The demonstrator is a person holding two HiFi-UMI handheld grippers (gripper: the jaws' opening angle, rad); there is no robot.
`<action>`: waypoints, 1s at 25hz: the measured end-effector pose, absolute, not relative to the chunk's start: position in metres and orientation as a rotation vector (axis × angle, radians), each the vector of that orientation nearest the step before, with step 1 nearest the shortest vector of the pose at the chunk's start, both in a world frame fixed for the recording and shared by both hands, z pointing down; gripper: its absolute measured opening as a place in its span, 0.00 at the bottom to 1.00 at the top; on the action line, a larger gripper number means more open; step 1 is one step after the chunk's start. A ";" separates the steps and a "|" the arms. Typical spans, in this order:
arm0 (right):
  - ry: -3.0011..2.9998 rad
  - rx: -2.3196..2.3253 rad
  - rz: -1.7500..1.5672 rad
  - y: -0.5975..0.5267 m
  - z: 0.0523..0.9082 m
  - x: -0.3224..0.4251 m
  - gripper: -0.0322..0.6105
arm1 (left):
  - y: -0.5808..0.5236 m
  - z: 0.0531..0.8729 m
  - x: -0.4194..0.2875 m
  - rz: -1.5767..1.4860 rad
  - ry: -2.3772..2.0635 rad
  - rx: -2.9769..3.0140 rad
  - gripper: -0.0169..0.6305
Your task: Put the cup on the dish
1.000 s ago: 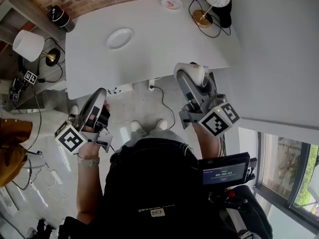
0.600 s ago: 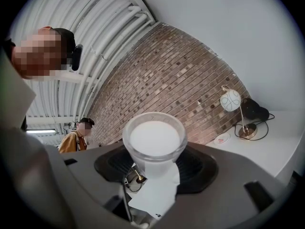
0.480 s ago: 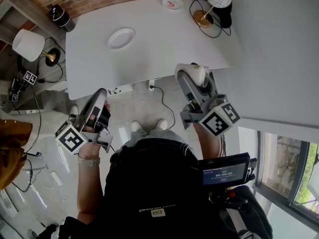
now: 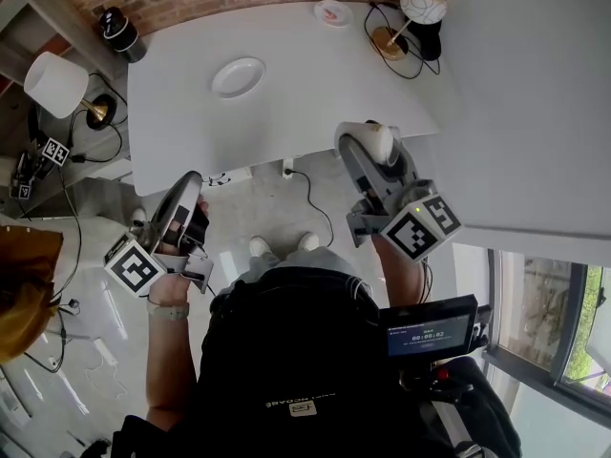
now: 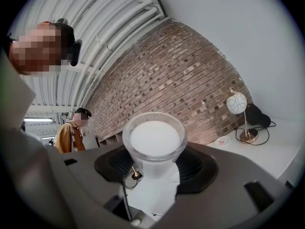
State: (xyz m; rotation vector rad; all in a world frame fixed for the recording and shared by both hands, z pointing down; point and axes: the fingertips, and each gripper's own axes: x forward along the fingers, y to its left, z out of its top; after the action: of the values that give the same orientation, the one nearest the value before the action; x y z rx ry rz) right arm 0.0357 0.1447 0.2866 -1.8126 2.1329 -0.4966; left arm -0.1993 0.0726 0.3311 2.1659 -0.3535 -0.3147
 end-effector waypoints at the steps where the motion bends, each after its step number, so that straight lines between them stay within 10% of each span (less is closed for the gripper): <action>1: 2.135 -1.824 -0.495 0.143 0.287 0.033 0.46 | 0.071 0.332 -0.203 -0.318 -0.350 2.164 0.03; 25: 2.111 -1.849 -0.568 0.102 0.304 0.048 0.46 | 0.039 0.346 -0.208 -0.302 -0.417 2.151 0.03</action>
State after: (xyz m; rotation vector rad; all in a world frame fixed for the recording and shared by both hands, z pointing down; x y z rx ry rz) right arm 0.0480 0.1023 0.3043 -1.8495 2.1115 -0.5684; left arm -0.2079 0.0391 0.3455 2.1507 -0.4169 -0.3024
